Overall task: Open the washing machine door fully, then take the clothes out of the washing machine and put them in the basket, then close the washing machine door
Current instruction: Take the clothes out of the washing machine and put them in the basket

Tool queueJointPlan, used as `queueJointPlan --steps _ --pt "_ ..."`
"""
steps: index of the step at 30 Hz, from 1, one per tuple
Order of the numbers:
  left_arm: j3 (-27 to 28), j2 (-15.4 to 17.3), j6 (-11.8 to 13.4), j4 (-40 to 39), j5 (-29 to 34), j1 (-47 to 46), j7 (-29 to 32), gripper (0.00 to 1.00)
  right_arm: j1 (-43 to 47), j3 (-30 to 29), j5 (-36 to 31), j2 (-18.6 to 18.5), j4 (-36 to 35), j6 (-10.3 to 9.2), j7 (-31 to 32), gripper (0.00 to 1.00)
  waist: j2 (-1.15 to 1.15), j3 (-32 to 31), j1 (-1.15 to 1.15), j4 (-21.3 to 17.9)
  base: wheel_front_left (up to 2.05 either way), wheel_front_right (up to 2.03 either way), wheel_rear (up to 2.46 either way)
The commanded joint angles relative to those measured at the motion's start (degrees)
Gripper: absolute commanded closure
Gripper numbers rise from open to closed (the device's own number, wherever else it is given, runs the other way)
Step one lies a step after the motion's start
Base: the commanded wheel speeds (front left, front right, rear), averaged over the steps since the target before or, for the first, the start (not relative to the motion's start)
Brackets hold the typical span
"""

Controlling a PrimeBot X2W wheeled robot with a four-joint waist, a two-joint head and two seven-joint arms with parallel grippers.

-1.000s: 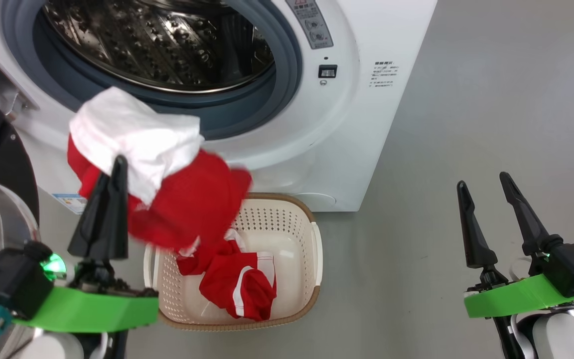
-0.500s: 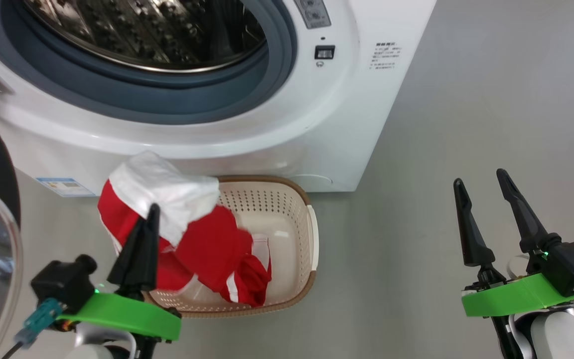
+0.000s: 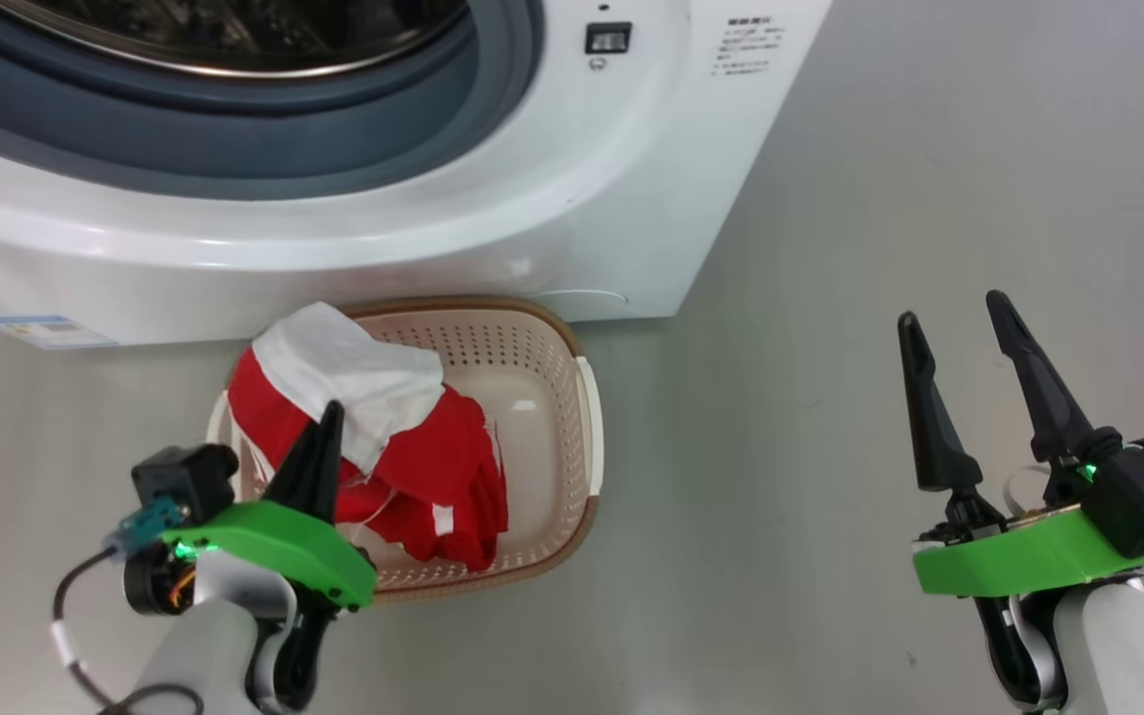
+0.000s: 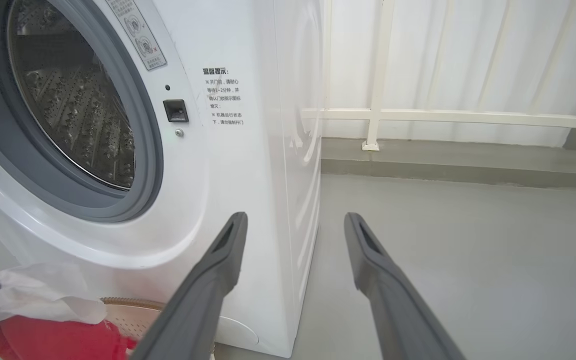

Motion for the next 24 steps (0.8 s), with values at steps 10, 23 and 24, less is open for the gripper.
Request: queueJointPlan --steps 10,23,24 --pt "0.33 0.57 -1.84 18.08 -1.44 -10.78 3.47 1.0 -2.38 2.01 2.85 -0.41 -1.72 0.36 -0.36 0.0 0.0 5.95 0.0 -4.27 0.0 0.0 0.0" --pt "-1.75 2.3 -1.99 32.79 0.42 -18.99 3.6 1.0 -4.59 3.5 3.79 -0.41 -2.26 0.36 -0.36 0.0 0.0 12.24 0.0 -5.83 0.0 0.0 0.0" --pt "-1.9 2.38 -2.13 33.56 0.47 -19.37 3.57 1.0 -4.71 3.64 3.93 -0.41 -2.22 0.36 -0.36 0.0 0.0 12.57 0.0 -5.9 0.0 0.0 0.0"
